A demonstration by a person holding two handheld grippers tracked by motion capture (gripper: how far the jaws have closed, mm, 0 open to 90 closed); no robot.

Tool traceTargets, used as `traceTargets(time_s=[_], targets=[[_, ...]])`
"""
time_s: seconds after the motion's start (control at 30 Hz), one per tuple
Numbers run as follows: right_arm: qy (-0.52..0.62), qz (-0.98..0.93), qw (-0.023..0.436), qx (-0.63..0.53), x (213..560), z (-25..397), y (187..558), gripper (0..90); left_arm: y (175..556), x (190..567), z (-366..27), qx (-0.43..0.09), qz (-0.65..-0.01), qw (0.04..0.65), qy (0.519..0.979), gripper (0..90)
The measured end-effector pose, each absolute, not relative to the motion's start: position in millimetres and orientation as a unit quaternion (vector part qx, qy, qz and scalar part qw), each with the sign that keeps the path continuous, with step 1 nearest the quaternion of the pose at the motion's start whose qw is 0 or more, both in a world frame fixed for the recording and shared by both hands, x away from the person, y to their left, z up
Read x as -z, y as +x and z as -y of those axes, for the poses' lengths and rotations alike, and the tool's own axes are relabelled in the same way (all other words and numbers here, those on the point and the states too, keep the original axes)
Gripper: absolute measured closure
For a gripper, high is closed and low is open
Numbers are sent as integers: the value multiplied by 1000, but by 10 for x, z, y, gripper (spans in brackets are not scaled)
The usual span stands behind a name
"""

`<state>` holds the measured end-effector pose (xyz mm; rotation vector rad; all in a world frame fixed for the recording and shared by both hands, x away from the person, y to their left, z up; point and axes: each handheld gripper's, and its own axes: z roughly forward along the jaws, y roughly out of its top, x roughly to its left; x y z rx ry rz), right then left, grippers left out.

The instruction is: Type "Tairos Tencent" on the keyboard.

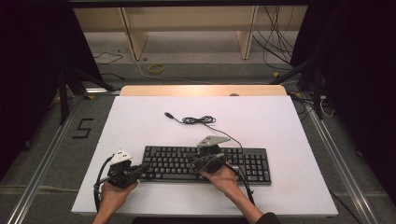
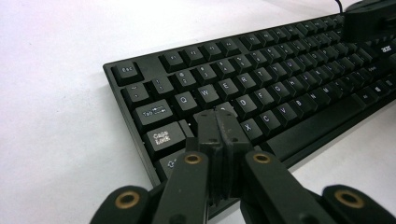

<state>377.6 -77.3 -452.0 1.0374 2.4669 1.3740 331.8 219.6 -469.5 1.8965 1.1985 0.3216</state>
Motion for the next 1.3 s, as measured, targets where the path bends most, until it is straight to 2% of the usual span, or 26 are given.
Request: traceTargets(time_s=[0.47,1.3], targets=[[340,-836,64,-426,4632,407,3902,900,3341,4720,-2210,-123,-485,415,760,889],[350,-845,71,-397,4759,219,4014,900,3377,4748,-2230,-118,-496,401,761,889]])
